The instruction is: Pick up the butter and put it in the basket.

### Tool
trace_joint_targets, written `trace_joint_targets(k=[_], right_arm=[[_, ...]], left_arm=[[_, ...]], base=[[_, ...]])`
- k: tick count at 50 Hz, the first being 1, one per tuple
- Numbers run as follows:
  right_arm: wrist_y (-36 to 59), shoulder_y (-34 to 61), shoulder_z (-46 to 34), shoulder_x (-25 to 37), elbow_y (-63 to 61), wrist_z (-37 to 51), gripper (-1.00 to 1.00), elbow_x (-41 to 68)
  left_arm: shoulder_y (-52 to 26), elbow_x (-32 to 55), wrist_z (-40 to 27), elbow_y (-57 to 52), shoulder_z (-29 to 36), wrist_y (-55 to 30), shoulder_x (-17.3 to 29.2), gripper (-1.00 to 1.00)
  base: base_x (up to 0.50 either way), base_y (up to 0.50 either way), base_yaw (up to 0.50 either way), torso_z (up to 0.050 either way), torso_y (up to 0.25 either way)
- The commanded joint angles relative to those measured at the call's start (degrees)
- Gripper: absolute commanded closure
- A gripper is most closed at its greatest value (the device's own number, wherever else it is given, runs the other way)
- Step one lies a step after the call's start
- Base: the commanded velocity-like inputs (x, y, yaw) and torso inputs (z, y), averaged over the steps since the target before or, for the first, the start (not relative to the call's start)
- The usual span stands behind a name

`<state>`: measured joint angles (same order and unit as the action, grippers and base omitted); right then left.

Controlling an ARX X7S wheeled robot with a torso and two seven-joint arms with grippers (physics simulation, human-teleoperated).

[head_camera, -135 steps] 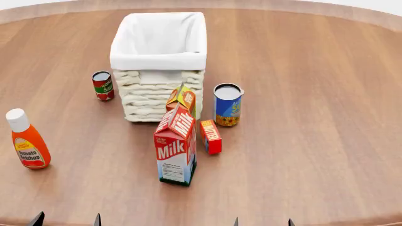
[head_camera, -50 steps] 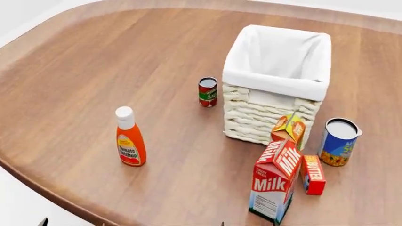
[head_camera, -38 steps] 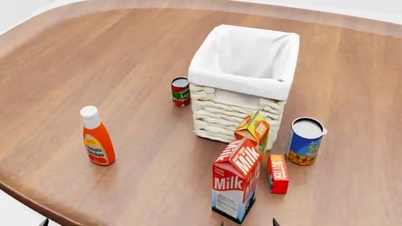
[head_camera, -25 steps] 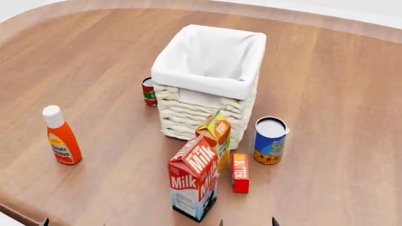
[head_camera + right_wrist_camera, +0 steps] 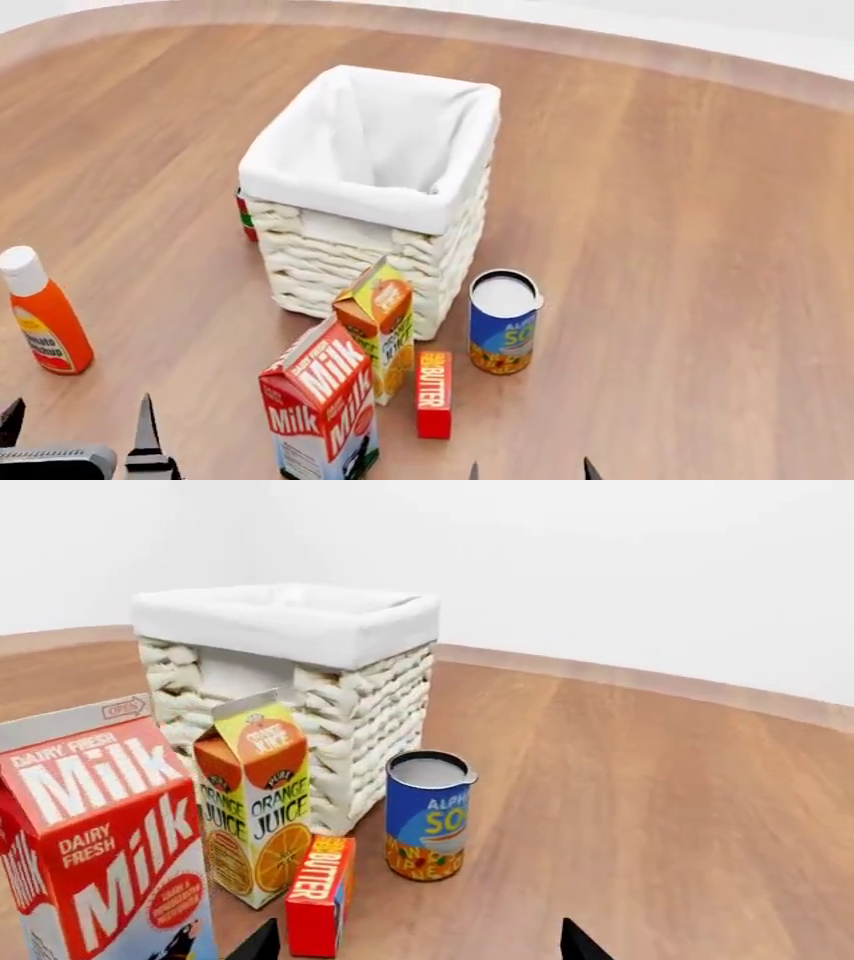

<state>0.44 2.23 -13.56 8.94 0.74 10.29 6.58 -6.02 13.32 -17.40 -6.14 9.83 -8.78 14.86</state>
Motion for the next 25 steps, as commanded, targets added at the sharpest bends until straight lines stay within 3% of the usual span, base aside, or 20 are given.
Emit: trace_joint_targets(k=[1,6,14,25], right_arm=[[0.4,-0.2,1.0,-0.3,-1.9,-1.0,-1.00,-0.8],[0.2,-0.7,1.2,-0.3,-2.3,0.0,-1.00,-1.0],[0.4,-0.8,0.9,-0.1,-2.9,0.4,-1.00,-0.6],[0.3,-0.9,0.4,0.4,-3.2,0.8,-1.00,-0.7]], left_arm=[[-3.5,5.0,2.2,-11.8,-9.7,-15.8,-0.3,-1.00],[-2.3,5.5,2.6,-13.8,-9.8,-15.5,0.2,-1.00],[-2.7,6.6,2.6,-14.2,-10.5,-16.3,0.7,-1.00],[-3.3,7.2,2.1,-13.8,-11.0,-16.5,0.7,-1.00]], base=[[0.50,0.07,0.00,0.000,0.000],[0.48,0.10,0.00,0.000,0.000],[0.02,0.01,0.00,0.000,0.000],[0.47,0.15,0.00,0.000,0.000]])
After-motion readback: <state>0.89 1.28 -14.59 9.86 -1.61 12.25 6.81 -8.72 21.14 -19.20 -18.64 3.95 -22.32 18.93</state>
